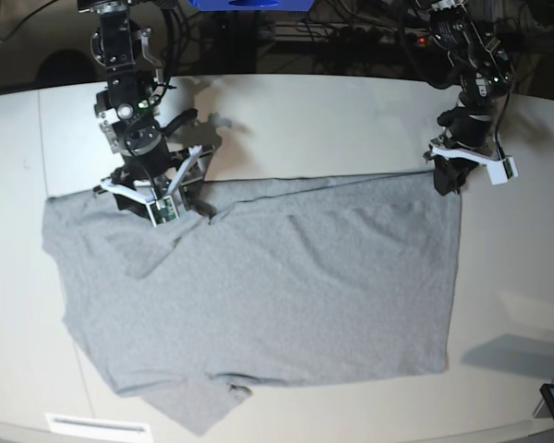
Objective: Fold the T-shirt properly
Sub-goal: 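Lower the left gripper onto the shirt's other shoulder corner, then close the left gripper on the shoulder corner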
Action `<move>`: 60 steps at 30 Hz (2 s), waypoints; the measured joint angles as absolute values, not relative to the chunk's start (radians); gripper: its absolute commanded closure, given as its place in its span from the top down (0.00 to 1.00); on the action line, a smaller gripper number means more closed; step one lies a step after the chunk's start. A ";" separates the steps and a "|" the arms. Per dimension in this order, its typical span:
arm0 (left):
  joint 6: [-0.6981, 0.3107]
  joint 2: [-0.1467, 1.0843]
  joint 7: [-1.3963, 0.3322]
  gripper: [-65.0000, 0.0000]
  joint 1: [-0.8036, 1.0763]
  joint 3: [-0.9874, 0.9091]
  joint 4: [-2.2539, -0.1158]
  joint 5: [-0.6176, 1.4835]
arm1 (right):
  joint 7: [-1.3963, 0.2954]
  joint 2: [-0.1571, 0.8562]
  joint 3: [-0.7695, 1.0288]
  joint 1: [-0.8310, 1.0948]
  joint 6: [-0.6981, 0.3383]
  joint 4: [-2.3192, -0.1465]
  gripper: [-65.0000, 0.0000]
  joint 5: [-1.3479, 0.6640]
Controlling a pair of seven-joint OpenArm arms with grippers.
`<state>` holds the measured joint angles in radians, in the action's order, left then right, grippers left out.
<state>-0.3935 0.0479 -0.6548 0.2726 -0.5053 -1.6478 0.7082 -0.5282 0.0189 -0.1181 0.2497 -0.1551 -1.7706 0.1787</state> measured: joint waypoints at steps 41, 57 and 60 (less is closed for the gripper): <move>-0.333 0.020 -0.658 0.59 0.294 -0.614 -1.684 0.711 | -0.528 0.019 -0.123 0.252 -0.155 -1.711 0.53 0.179; -0.333 0.020 -0.714 0.22 0.247 -0.614 -1.642 0.708 | -0.528 0.019 -0.123 0.252 -0.155 -1.712 0.53 0.179; -0.333 0.020 -0.714 0.22 0.247 -0.614 -1.642 0.708 | -0.528 0.019 -0.123 0.252 -0.155 -1.711 0.53 0.179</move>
